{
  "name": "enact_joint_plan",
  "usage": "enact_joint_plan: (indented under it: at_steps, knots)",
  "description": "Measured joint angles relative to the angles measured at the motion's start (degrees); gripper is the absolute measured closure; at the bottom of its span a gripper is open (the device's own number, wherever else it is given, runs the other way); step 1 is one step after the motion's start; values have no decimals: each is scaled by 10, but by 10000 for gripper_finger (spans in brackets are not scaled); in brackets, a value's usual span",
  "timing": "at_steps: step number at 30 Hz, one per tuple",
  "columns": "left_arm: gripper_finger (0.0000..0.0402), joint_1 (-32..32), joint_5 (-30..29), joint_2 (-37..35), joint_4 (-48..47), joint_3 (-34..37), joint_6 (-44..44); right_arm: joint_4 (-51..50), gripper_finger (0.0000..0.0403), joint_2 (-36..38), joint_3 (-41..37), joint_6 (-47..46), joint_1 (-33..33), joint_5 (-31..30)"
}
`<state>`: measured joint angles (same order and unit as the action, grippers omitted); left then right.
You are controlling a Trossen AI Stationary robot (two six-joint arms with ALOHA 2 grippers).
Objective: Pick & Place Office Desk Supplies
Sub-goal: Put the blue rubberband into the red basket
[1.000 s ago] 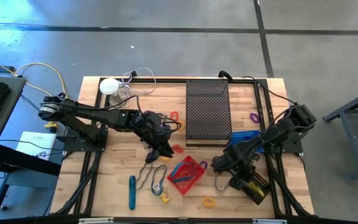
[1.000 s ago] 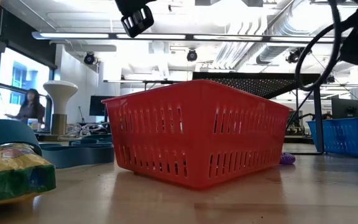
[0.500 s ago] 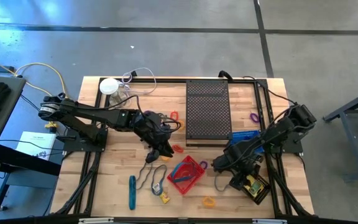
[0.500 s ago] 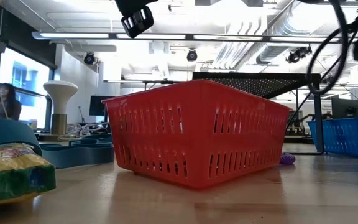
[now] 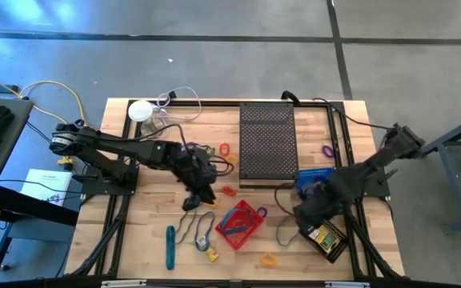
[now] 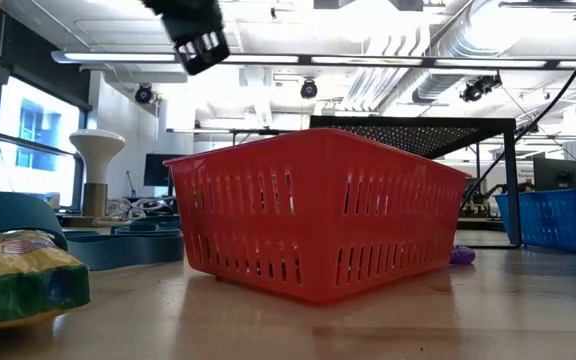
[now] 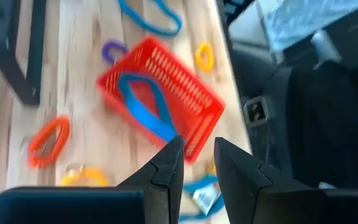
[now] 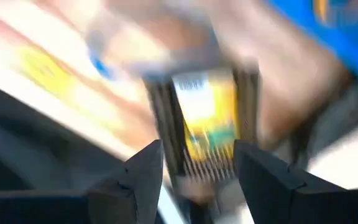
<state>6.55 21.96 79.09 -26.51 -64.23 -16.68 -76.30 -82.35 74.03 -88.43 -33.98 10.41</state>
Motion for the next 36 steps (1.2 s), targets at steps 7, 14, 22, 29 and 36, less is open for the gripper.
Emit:
enact_joint_plan:
  at_steps: [7, 14, 22, 29, 36]
  knots:
    - [316, 12, -23, 0, -24, 0, 2, 147, 220, -3, 0, 119, -104, -371]
    - [316, 57, -43, 12, 56, 0, 6, 254, 220, -68, 0, 304, -141, -426]
    - [316, 109, -110, 20, 67, 0, 19, 286, 220, -164, -1, 307, -128, -342]
    - [316, 143, -159, 22, 68, 0, 18, 300, 220, -226, -1, 280, -118, -271]
    - [316, 154, -163, 22, 76, 0, 29, 303, 220, -225, -1, 238, -105, -246]
